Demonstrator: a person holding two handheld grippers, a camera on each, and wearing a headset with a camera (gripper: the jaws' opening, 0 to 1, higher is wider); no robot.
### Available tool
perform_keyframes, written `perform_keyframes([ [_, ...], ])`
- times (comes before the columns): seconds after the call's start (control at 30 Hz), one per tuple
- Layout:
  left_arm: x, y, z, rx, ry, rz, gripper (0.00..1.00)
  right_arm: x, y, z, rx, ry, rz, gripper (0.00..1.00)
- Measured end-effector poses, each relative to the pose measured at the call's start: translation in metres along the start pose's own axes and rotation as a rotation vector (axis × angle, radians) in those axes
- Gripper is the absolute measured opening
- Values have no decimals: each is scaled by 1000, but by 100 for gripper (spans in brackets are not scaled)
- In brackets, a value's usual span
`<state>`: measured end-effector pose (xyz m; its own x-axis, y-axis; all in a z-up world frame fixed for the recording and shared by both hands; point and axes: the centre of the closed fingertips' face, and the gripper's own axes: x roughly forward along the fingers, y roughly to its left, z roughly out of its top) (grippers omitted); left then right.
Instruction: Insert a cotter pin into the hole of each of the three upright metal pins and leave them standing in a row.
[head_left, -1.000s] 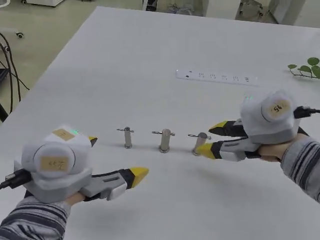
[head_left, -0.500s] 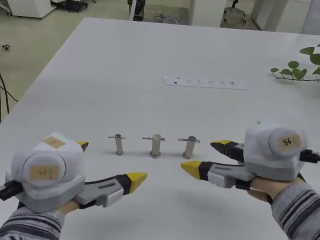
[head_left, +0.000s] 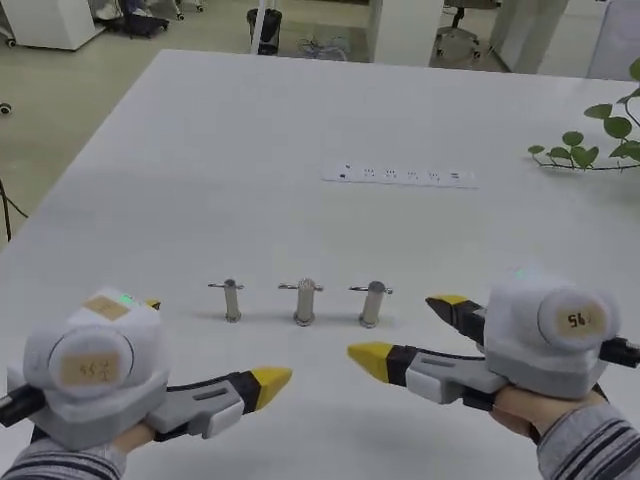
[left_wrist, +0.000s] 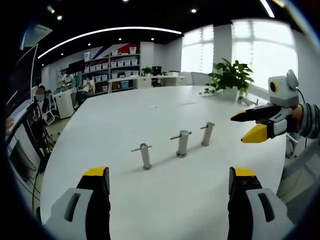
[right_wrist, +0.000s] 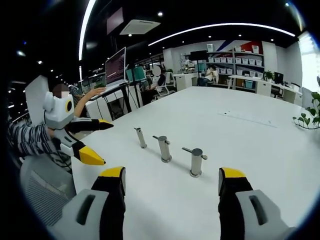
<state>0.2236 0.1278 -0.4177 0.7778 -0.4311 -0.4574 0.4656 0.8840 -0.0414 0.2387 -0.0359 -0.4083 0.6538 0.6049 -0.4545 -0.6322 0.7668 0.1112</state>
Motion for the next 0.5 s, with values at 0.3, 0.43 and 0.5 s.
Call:
perform_keyframes([
  [0.3, 1, 0, -6, -1, 4, 1, 99, -2, 0, 1, -9, -38, -17, 77],
  [0.43, 1, 1, -7, 1, 5, 4, 99, -2, 1, 3, -10, -54, -14, 77],
  [0.5, 1, 2, -7, -1, 2, 6, 99, -2, 2, 3, -20, -53, -15, 78],
])
